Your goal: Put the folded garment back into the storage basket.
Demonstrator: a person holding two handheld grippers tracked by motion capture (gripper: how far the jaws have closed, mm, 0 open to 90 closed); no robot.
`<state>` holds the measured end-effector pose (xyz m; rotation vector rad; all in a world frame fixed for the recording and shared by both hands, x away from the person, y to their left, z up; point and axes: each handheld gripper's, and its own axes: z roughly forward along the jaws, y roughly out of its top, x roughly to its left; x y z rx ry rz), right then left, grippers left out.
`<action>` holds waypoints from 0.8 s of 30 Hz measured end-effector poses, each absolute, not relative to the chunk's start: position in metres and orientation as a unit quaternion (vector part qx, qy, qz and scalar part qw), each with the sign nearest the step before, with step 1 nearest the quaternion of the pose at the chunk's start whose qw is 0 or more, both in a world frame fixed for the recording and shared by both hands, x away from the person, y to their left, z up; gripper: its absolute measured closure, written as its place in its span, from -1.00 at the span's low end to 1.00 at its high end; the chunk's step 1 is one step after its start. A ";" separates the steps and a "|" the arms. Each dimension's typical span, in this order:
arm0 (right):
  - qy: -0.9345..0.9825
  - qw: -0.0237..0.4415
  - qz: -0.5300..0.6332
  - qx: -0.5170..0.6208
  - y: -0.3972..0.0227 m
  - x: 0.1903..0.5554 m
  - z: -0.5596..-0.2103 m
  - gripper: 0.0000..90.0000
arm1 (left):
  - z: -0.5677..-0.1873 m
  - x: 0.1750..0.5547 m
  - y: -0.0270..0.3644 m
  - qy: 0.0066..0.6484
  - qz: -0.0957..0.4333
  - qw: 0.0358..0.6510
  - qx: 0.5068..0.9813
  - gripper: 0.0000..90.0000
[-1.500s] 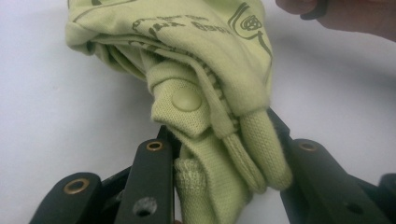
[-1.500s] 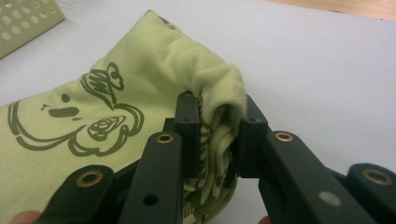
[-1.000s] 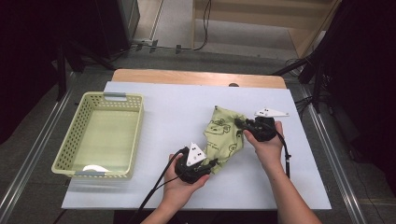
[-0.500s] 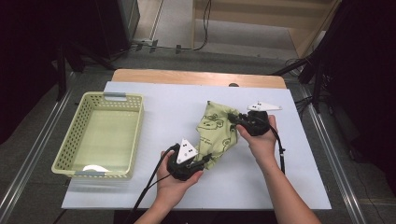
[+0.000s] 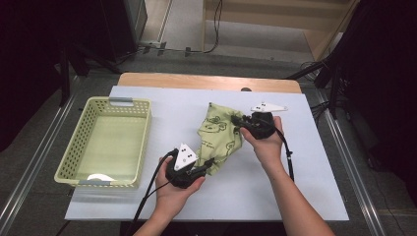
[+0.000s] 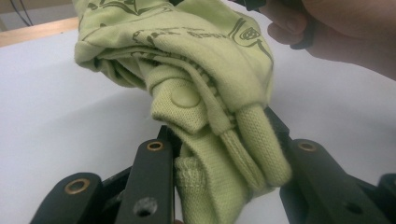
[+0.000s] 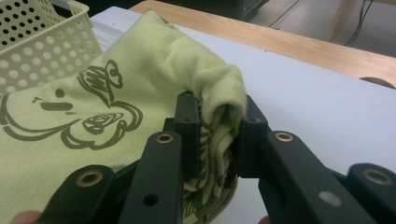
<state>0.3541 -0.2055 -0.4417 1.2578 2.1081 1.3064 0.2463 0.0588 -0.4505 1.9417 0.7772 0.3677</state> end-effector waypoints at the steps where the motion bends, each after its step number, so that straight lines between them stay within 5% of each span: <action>1: 0.745 0.178 0.463 0.446 -0.203 0.354 -0.441 0.62 | -0.450 0.246 0.060 0.320 0.152 0.488 0.798 0.44; 24: 0.755 0.173 0.479 0.414 -0.155 0.371 -0.414 0.62 | -0.423 0.247 0.103 0.342 0.181 0.497 0.777 0.45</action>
